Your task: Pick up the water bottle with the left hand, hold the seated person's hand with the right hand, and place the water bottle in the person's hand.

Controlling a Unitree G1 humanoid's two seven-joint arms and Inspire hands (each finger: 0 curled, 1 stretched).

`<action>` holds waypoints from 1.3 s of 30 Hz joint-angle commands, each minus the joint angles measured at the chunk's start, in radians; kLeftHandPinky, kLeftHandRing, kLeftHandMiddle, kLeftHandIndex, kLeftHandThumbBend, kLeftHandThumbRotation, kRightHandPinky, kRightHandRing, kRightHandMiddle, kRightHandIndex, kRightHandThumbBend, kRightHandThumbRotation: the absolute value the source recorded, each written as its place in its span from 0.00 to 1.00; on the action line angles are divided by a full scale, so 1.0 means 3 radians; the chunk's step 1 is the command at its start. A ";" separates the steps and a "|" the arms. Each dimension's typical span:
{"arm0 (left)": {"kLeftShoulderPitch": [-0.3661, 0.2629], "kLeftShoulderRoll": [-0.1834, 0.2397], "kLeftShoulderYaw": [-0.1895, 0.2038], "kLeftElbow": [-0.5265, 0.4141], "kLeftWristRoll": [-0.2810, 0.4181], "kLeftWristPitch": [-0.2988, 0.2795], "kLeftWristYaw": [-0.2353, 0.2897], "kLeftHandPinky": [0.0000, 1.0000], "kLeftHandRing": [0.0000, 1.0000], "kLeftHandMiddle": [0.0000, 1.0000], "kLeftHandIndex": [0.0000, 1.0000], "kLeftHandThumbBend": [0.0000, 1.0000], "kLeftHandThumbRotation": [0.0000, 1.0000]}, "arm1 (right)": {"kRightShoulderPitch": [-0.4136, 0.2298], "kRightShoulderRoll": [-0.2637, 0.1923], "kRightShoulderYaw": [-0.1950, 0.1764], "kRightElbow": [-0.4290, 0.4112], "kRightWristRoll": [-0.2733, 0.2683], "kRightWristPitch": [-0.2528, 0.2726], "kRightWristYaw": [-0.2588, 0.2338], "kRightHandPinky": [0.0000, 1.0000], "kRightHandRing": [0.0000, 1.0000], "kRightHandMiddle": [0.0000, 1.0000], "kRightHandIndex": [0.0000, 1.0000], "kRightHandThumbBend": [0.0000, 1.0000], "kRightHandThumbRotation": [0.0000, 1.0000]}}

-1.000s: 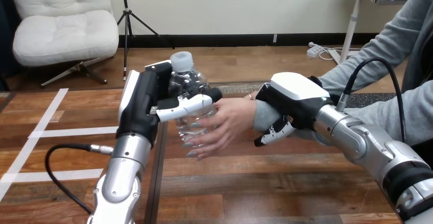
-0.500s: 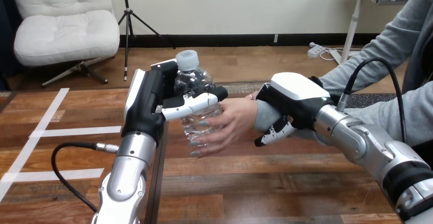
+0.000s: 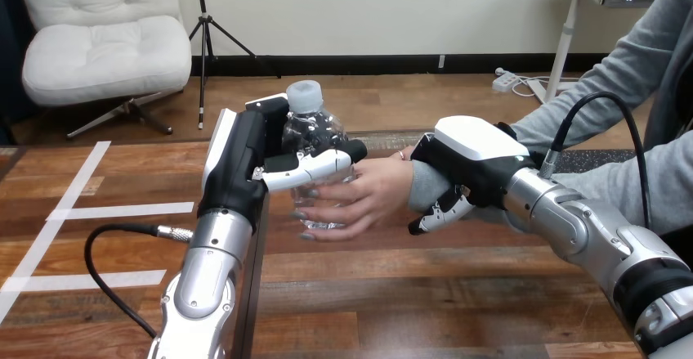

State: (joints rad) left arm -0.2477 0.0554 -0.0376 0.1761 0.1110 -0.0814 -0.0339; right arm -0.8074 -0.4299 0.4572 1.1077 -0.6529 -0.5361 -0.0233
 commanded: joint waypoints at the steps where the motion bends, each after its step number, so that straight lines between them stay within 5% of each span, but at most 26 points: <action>1: -0.0313 -0.0046 -0.0078 0.0038 0.0014 -0.0170 -0.0005 0.30 0.35 0.39 0.39 0.67 0.00 | -0.0364 0.0016 -0.0100 -0.0204 0.0077 -0.0049 -0.0043 0.15 0.20 0.26 0.27 0.70 0.00; 39: -0.0285 -0.0083 -0.0075 0.0155 -0.0080 -0.0233 -0.0188 0.30 0.34 0.38 0.39 0.64 0.00 | -0.0331 -0.0034 -0.0092 -0.0246 0.0059 -0.0030 -0.0037 0.15 0.20 0.26 0.27 0.69 0.00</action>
State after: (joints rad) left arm -0.2594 0.0478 -0.0374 0.2199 0.1011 -0.1174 -0.0740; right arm -0.8073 -0.4372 0.4572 1.1077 -0.6529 -0.5337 -0.0227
